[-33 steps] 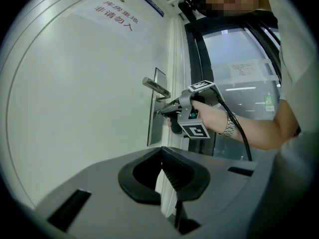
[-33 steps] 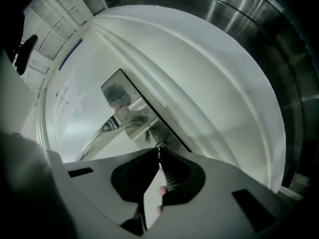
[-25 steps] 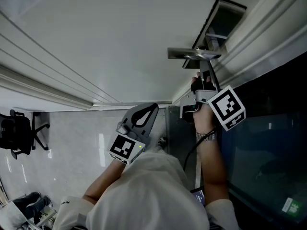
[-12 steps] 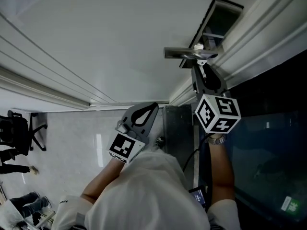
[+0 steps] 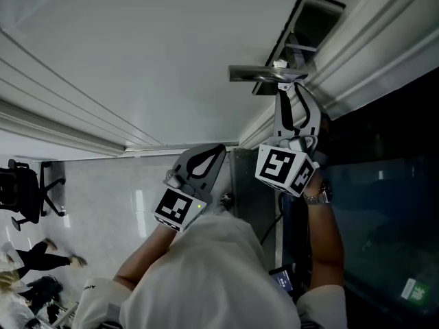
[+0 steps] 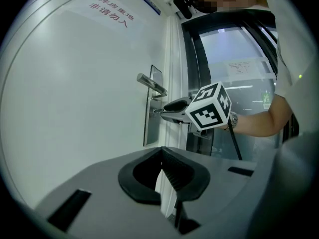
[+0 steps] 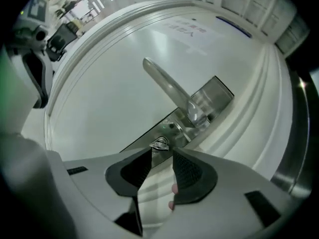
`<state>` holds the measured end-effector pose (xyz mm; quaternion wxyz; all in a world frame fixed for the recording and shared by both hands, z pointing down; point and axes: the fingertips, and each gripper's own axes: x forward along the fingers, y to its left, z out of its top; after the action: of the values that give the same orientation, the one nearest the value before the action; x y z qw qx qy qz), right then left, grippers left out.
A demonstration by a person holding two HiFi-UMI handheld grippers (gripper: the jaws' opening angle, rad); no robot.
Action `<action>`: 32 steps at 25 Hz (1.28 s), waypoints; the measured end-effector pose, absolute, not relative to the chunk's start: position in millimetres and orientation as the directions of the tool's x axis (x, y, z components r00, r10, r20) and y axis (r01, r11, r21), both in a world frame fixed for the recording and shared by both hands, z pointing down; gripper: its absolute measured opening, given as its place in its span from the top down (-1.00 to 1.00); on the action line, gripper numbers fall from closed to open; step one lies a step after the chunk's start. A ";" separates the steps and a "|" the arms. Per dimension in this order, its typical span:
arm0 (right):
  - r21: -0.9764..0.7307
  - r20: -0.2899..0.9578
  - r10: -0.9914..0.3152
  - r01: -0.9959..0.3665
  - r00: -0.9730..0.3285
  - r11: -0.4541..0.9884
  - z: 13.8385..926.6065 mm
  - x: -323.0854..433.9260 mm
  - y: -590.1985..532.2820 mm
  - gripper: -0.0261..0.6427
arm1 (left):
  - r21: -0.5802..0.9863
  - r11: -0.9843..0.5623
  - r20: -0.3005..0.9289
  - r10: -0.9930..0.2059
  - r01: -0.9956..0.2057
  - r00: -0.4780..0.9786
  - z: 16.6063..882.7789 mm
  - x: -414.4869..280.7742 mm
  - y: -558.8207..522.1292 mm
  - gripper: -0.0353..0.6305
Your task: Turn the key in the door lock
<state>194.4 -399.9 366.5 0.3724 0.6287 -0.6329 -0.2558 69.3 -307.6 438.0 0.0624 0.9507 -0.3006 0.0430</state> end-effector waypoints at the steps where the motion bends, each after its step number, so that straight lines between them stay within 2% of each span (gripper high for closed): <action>1: 0.821 0.145 -0.986 -0.565 0.078 0.076 367.4 194.1 -401.1 0.60 | 0.088 -0.813 0.117 -0.566 -0.576 0.816 437.8 69.2 -308.0 0.88; 9: 0.966 0.074 -0.992 -0.255 0.104 0.045 367.6 188.8 -409.2 0.60 | 0.101 -0.803 0.126 -0.575 -0.587 0.809 439.9 64.7 -309.3 0.88; 17: 0.997 0.078 -0.995 0.006 0.068 0.079 374.7 180.0 -415.4 0.64 | 0.098 -0.810 0.124 -0.566 -0.578 0.815 440.7 66.7 -310.9 0.88; 23: 0.995 0.068 -0.992 -0.076 0.103 0.061 372.5 181.9 -417.5 0.67 | 0.102 -0.810 0.126 -0.565 -0.577 0.815 442.3 66.9 -312.5 0.88; 32: 0.951 0.073 -0.994 -0.305 0.081 0.045 368.6 180.2 -417.4 0.77 | 0.108 -0.804 0.117 -0.574 -0.585 0.810 439.2 63.7 -314.7 0.88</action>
<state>180.2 -417.4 368.6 0.4546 0.5778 -0.5620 -0.3790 63.7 -314.7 439.2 0.0697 0.9489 -0.3054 0.0392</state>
